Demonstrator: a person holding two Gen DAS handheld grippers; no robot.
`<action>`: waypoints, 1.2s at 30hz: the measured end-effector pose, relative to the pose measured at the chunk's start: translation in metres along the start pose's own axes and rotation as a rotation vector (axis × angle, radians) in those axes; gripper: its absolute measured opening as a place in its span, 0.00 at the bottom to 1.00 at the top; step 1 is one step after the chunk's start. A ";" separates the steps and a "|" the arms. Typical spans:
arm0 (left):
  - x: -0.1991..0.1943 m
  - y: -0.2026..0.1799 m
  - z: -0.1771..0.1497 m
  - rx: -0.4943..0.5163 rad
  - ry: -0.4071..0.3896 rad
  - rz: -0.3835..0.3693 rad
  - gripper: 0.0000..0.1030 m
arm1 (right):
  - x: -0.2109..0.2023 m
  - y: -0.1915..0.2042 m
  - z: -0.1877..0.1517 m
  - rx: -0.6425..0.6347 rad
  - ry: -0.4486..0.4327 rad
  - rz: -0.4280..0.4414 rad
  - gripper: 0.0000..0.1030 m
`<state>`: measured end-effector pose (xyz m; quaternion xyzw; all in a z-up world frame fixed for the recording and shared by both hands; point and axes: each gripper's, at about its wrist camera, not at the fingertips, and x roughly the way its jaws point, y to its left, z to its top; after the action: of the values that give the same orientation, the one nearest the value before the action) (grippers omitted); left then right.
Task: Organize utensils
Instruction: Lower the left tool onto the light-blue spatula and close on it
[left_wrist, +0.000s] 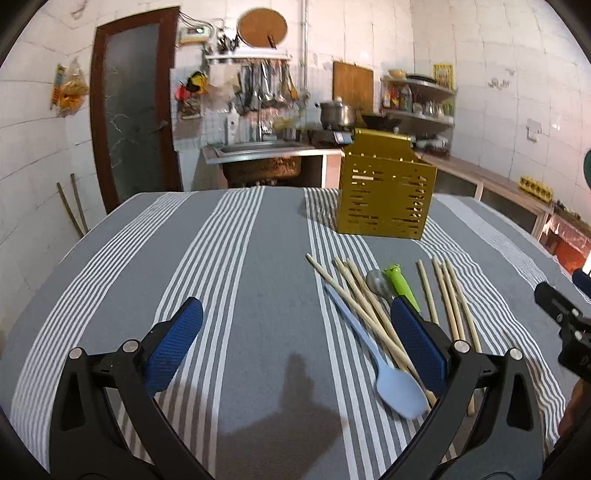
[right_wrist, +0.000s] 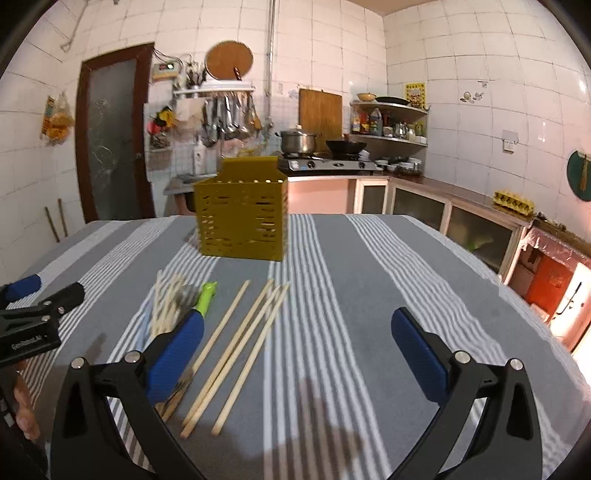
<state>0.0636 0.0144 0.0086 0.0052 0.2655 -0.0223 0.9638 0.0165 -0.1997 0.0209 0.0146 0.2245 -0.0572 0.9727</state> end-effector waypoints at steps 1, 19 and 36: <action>0.007 0.001 0.006 0.001 0.023 -0.002 0.95 | 0.003 0.001 0.004 0.002 0.007 -0.003 0.96; 0.098 -0.003 0.009 -0.028 0.282 -0.007 0.95 | 0.106 0.001 0.006 0.024 0.239 -0.076 0.96; 0.117 -0.001 -0.004 -0.030 0.368 0.001 0.95 | 0.122 0.004 -0.002 0.006 0.300 -0.109 0.96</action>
<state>0.1619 0.0086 -0.0547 -0.0052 0.4374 -0.0163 0.8991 0.1253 -0.2089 -0.0340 0.0136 0.3678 -0.1079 0.9235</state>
